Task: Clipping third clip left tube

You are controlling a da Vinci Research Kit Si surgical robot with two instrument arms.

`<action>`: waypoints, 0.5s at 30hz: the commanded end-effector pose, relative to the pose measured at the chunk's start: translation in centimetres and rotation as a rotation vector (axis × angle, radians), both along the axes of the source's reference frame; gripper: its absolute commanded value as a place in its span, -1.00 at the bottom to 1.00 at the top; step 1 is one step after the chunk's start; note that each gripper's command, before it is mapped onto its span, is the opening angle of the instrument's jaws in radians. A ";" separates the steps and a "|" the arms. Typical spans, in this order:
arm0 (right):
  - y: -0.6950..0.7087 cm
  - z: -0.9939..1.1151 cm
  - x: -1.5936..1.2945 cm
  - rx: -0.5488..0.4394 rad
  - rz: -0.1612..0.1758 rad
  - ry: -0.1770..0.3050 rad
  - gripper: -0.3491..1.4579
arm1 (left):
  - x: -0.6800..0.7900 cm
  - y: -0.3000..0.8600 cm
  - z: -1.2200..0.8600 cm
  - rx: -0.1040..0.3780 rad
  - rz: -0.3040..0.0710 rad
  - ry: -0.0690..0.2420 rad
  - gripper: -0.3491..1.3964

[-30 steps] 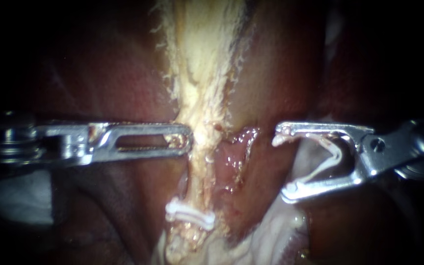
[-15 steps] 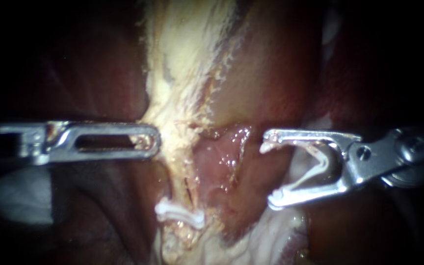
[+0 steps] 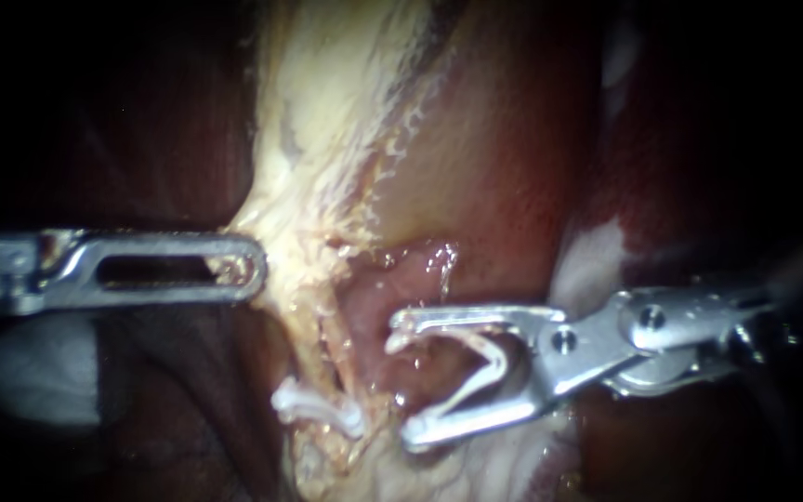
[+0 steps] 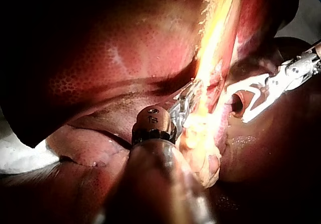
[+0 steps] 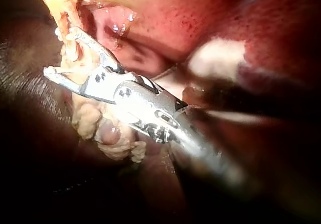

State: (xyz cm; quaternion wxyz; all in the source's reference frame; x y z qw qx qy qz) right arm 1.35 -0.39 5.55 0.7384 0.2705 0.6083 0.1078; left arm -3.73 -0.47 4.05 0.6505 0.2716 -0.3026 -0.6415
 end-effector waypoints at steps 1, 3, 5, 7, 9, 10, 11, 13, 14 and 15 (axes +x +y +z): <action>-0.02 0.05 0.06 0.000 -0.003 -0.003 0.05 | 0.00 0.00 0.00 0.000 0.000 0.001 -1.00; -0.04 0.11 0.13 0.003 -0.006 -0.004 0.05 | 0.00 -0.01 -0.01 0.000 0.000 0.001 -1.00; -0.05 0.16 0.19 0.007 -0.007 -0.007 0.05 | 0.00 -0.01 -0.02 0.000 -0.001 0.001 -1.00; -0.05 0.19 0.22 0.007 -0.010 -0.009 0.05 | 0.00 -0.01 -0.02 0.000 -0.001 0.001 -1.00; -0.04 0.22 0.24 0.007 -0.009 -0.009 0.05 | -0.01 -0.02 -0.03 -0.001 -0.003 -0.001 -1.00; -0.04 0.23 0.25 0.006 -0.008 -0.009 0.05 | -0.01 -0.02 -0.04 -0.001 -0.004 0.000 -1.00; -0.03 0.24 0.26 0.012 -0.007 -0.011 0.05 | -0.01 -0.02 -0.04 -0.001 -0.004 0.000 -1.00; -0.03 0.26 0.28 0.012 -0.008 -0.010 0.05 | -0.02 -0.03 -0.05 -0.001 -0.004 0.000 -1.00; -0.03 0.27 0.30 0.012 -0.008 -0.010 0.05 | -0.02 -0.03 -0.05 -0.001 -0.005 0.000 -1.00; -0.03 0.28 0.31 0.012 -0.009 -0.008 0.05 | -0.02 -0.03 -0.05 -0.001 -0.005 0.000 -1.00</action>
